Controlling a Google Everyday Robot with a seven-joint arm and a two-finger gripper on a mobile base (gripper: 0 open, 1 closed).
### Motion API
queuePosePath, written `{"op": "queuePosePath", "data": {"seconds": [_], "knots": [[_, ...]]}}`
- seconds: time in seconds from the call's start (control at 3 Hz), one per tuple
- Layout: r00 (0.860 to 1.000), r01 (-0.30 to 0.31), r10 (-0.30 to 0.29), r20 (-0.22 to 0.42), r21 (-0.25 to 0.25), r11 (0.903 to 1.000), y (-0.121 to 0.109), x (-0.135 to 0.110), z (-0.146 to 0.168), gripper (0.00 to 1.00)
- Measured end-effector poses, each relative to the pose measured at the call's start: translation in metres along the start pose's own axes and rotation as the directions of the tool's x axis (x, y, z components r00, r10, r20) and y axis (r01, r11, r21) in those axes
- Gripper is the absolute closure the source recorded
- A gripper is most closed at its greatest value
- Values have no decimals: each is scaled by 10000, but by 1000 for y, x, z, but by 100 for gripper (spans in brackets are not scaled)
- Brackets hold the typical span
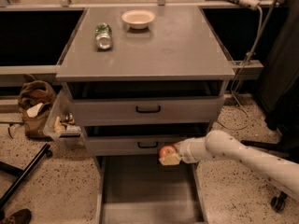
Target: Pick apple from bottom drawer and place on counter
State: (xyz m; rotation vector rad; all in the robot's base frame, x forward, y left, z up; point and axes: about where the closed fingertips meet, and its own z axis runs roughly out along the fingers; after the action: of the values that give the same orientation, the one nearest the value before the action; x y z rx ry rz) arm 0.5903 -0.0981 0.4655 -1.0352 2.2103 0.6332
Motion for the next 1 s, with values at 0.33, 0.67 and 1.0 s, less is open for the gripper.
{"op": "queuePosePath", "data": {"seconds": [0.33,0.67,1.0], "knots": [[9946,507,-531,895,286,9983,1,-35,-62,100],[9769,1296,-1387,1625,653,9894,11,-73,-113,100],[9769,1300,-1390,1626,651,9894,11,-74,-113,100]]}}
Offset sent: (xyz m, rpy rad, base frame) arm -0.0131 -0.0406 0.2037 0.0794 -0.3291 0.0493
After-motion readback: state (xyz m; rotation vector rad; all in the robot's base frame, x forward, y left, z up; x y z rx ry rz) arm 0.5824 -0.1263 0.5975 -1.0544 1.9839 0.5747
